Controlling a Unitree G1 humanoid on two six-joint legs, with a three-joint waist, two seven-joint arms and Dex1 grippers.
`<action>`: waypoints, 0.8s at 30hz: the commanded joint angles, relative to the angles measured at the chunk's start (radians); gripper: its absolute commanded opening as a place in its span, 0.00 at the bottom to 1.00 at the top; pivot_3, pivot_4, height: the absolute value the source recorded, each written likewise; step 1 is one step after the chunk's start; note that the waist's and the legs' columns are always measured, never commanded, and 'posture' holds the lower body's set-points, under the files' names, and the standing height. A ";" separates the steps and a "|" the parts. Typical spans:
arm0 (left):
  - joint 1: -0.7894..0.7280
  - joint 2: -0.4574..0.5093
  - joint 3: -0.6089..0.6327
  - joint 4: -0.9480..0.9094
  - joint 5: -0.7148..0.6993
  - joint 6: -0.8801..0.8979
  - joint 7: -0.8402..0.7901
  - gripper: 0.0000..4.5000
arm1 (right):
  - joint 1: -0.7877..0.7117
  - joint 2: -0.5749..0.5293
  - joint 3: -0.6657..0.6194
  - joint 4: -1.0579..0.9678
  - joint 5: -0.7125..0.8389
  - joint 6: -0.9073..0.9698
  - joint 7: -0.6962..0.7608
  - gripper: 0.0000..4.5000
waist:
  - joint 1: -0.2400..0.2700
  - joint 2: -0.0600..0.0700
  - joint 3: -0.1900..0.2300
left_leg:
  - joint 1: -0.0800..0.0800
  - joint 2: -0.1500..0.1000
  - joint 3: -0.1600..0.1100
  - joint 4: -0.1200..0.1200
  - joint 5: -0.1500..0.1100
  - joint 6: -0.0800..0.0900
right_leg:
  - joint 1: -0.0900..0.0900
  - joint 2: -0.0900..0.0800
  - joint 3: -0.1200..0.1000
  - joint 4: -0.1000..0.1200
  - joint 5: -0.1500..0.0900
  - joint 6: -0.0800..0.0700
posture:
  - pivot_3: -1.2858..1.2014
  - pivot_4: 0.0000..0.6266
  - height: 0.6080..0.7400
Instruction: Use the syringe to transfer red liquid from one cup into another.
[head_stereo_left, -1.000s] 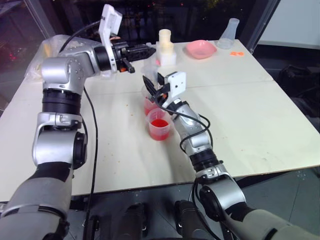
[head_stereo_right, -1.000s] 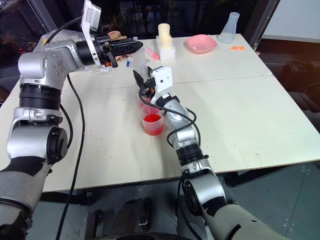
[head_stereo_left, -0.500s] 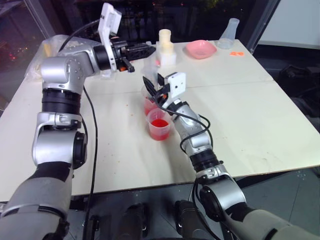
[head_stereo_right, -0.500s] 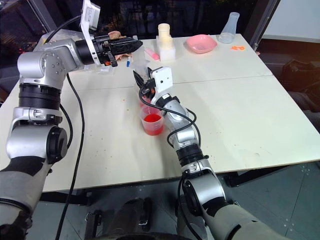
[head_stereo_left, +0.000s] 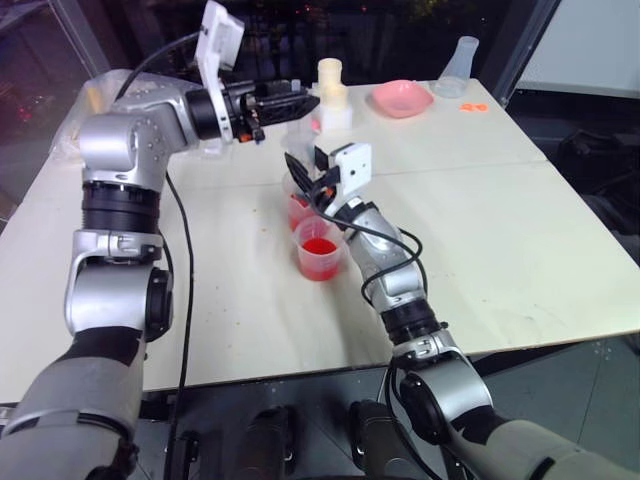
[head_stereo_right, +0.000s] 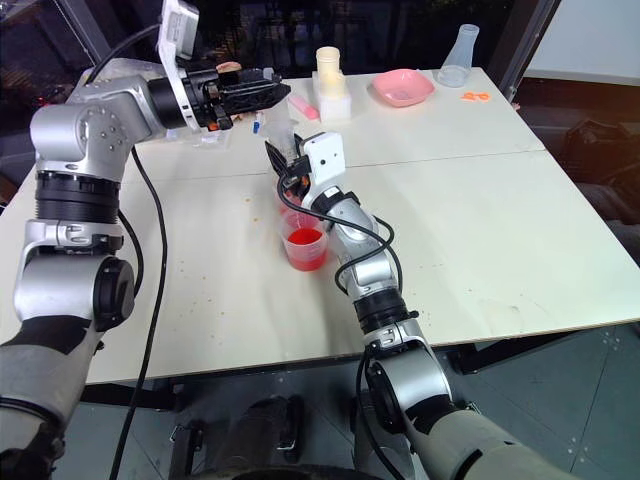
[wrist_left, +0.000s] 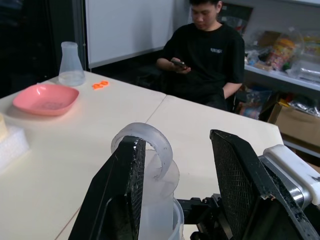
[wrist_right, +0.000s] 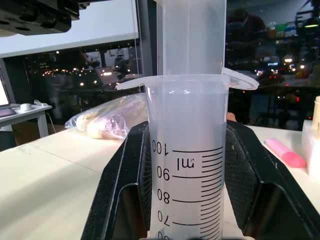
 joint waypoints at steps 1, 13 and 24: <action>-0.024 0.011 0.039 -0.069 -0.030 -0.024 0.001 0.49 | -0.019 0.008 0.035 -0.031 -0.007 0.018 0.022 0.30 | 0.000 0.000 0.000 | 0.000 0.000 0.000 0.000 0.000 0.000 | 0.000 0.000 0.000 0.000 0.000 0.000 | 0.52 0.24 1.00; 0.046 0.064 0.069 -0.097 -0.048 0.007 0.014 0.49 | -0.072 -0.015 -0.013 -0.062 0.006 0.022 -0.024 0.30 | 0.000 0.000 0.000 | 0.000 0.000 0.000 0.000 0.000 0.000 | 0.000 0.000 0.000 0.000 0.000 0.000 | 0.52 0.24 1.00; 0.148 0.161 0.131 -0.190 -0.099 0.091 0.040 0.49 | -0.087 -0.027 -0.018 -0.128 0.018 0.048 -0.040 0.30 | -0.002 0.000 0.000 | 0.000 0.000 -0.001 0.000 0.000 0.000 | 0.000 0.000 0.000 0.000 0.000 0.000 | 0.52 0.24 1.00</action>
